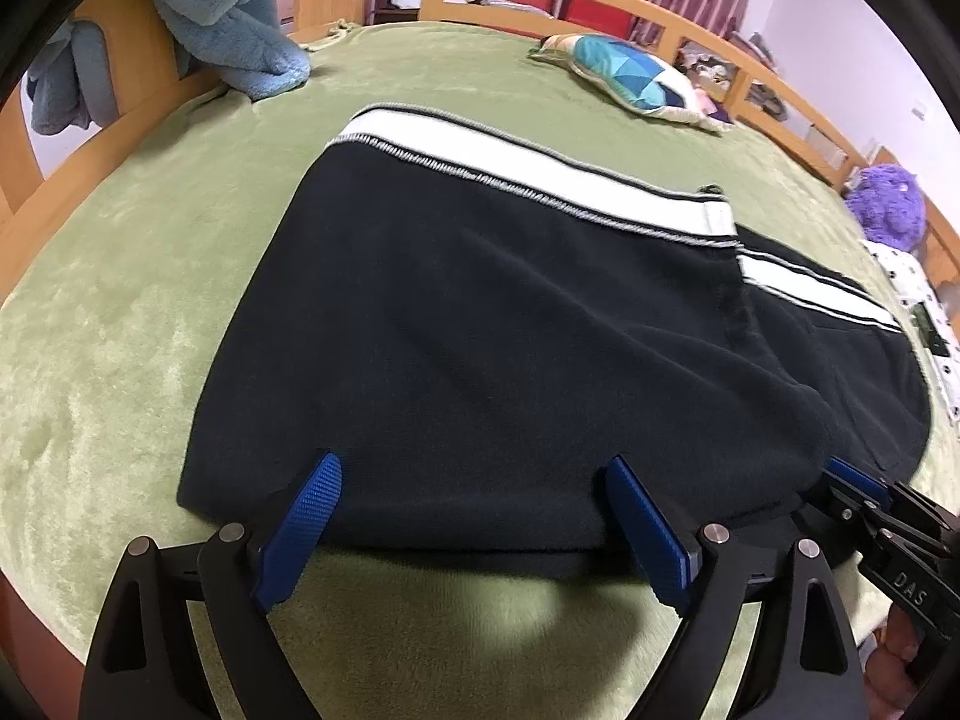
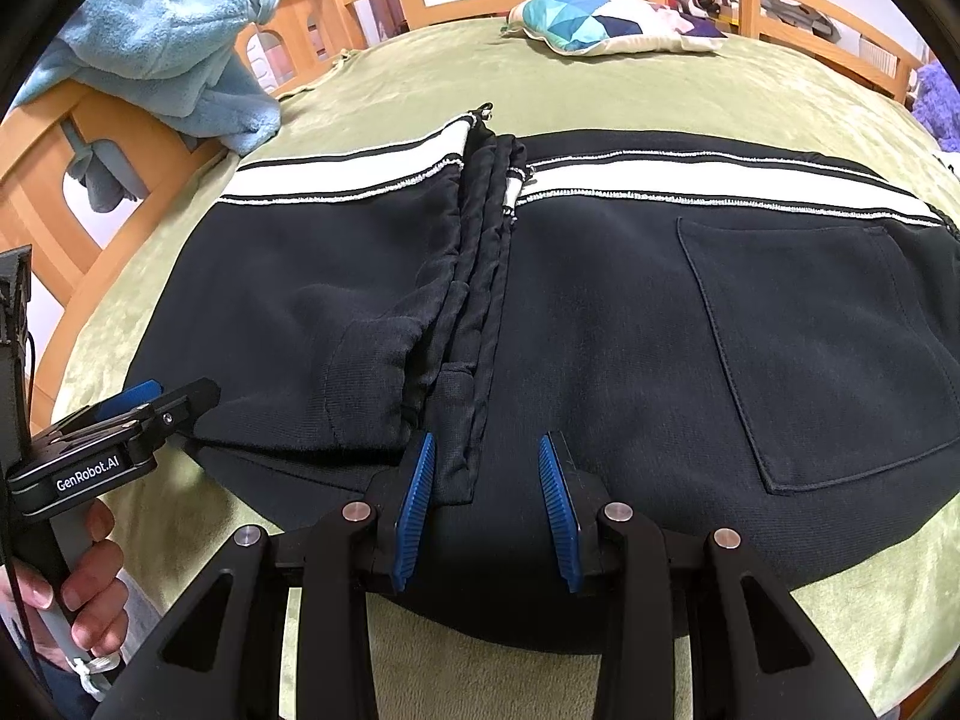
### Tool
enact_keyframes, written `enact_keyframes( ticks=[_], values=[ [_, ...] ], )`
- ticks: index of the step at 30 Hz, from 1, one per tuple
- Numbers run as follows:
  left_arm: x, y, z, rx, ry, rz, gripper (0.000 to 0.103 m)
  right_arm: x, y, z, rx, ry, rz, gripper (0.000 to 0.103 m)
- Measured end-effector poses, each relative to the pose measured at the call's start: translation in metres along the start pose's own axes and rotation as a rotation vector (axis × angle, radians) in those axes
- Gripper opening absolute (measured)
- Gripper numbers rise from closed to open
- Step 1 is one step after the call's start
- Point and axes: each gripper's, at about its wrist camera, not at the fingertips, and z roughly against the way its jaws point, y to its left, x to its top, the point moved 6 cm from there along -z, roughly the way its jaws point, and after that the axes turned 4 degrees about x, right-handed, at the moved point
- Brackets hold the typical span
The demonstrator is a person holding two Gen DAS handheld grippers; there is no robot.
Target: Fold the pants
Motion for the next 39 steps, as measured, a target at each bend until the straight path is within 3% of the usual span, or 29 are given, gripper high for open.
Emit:
enact_keyframes(
  ticks=[6,11,15,17,20,24,30,39],
  values=[
    [0.007,0.018,0.029,-0.058,-0.037,-0.001,0.089,0.005,0.002,0.027,0.088,-0.044,0.009,0.036],
    [0.008,0.027,0.032,0.043,-0.017,-0.061,0.089,0.014,0.014,0.022,0.119,-0.048,0.017,0.037],
    [0.009,0.033,0.038,0.083,-0.019,-0.085,0.090,0.020,0.026,0.005,0.184,-0.024,0.000,0.037],
    [0.009,0.039,0.041,0.099,-0.013,-0.080,0.090,0.018,0.029,-0.006,0.166,0.007,0.002,0.028],
    [0.013,0.049,0.047,0.132,-0.023,-0.094,0.090,0.014,0.034,-0.002,0.147,0.011,0.040,0.024],
    [0.016,0.063,0.053,0.211,-0.027,-0.090,0.090,0.011,0.036,0.010,0.201,0.027,0.034,0.022],
    [0.012,0.065,0.051,0.200,-0.024,-0.021,0.090,-0.006,0.047,0.006,0.148,0.022,0.082,0.021],
    [0.014,0.051,0.054,0.176,-0.058,-0.051,0.089,-0.012,0.046,0.015,0.168,0.024,0.117,0.027]
  ],
)
